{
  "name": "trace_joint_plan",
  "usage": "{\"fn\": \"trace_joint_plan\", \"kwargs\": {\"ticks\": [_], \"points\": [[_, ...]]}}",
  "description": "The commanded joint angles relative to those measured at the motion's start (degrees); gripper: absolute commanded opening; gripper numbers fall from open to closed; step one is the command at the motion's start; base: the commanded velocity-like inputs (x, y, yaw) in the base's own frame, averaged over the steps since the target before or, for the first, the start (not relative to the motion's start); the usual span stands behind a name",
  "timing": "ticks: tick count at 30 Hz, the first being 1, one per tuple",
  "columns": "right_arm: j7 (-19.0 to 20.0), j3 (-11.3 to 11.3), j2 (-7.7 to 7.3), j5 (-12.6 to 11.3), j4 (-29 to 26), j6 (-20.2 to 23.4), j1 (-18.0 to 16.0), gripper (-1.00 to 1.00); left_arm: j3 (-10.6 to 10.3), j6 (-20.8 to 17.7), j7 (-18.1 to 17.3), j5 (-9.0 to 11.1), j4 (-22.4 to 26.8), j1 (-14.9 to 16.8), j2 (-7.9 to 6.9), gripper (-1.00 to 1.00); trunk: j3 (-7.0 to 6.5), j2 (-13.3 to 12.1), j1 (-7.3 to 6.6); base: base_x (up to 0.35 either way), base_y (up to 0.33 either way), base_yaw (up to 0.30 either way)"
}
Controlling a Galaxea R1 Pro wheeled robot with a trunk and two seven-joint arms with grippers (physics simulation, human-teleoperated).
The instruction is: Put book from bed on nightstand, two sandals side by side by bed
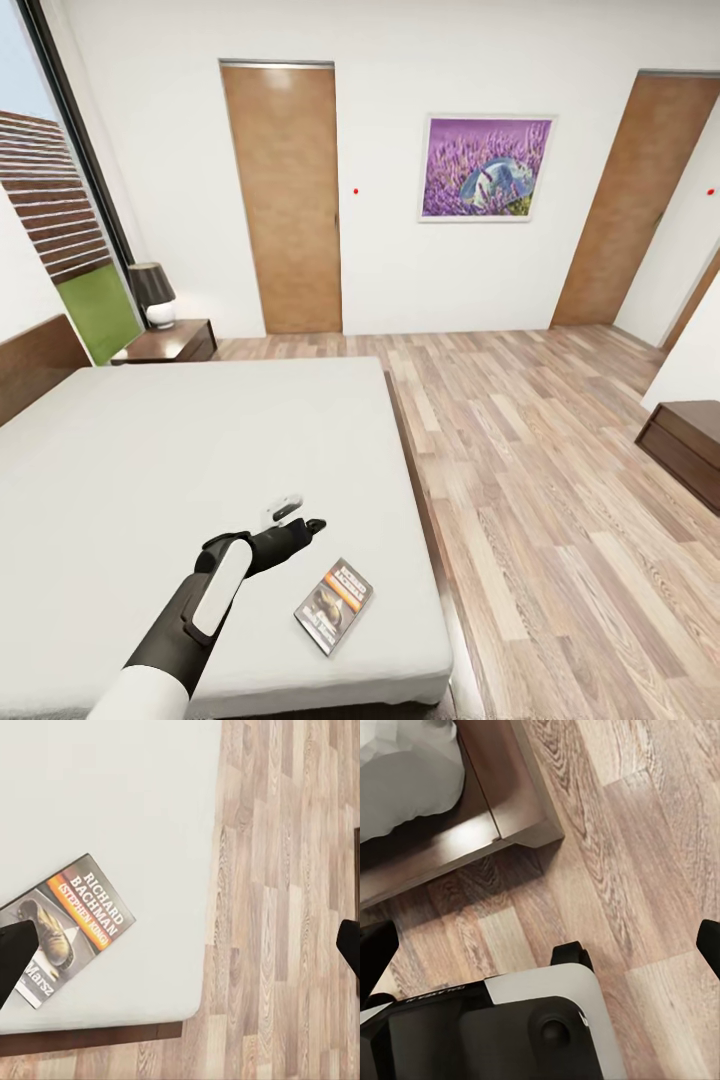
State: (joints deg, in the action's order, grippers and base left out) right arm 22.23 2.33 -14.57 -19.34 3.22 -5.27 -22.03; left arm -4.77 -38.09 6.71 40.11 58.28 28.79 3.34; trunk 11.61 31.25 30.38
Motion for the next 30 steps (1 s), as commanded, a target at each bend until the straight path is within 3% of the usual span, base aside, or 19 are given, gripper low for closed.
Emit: {"fn": "trace_joint_plan", "kwargs": {"ticks": [1,15,18,23,25,30], "points": [[0.4,0.2,-0.02,-0.2,0.3,-0.4,-0.1,1.00,-0.1,-0.2,0.5,0.6,0.1,0.0,0.00,1.00,0.19,0.1,0.02,0.000,0.000,0.000],[0.4,0.2,-0.13,-0.2,0.3,-0.3,-0.1,1.00,-0.1,-0.1,0.5,0.6,0.1,0.0,0.00,1.00,1.44,0.1,0.02,0.000,0.000,0.000],[0.6,0.2,-1.22,-0.1,-0.5,0.1,-0.2,1.00,-0.1,-0.1,0.5,0.6,0.1,0.0,0.00,1.00,1.71,0.1,0.02,0.000,0.000,0.000],[0.7,0.1,-2.78,0.2,-7.1,0.9,-0.2,1.00,-0.1,-0.1,0.5,0.6,0.1,0.0,0.05,1.00,2.16,0.1,0.02,0.000,0.000,0.000],[0.7,-0.1,-2.91,0.7,-11.4,2.7,-0.3,1.00,-0.1,-0.1,0.5,0.6,0.1,0.0,0.07,1.00,2.34,0.1,0.02,0.000,0.000,0.000],[0.8,-0.6,-3.05,1.9,-15.0,6.8,-0.3,1.00,-0.1,-0.2,0.4,0.7,0.1,0.0,0.08,1.00,2.79,0.1,0.02,0.000,0.000,0.000]]}}
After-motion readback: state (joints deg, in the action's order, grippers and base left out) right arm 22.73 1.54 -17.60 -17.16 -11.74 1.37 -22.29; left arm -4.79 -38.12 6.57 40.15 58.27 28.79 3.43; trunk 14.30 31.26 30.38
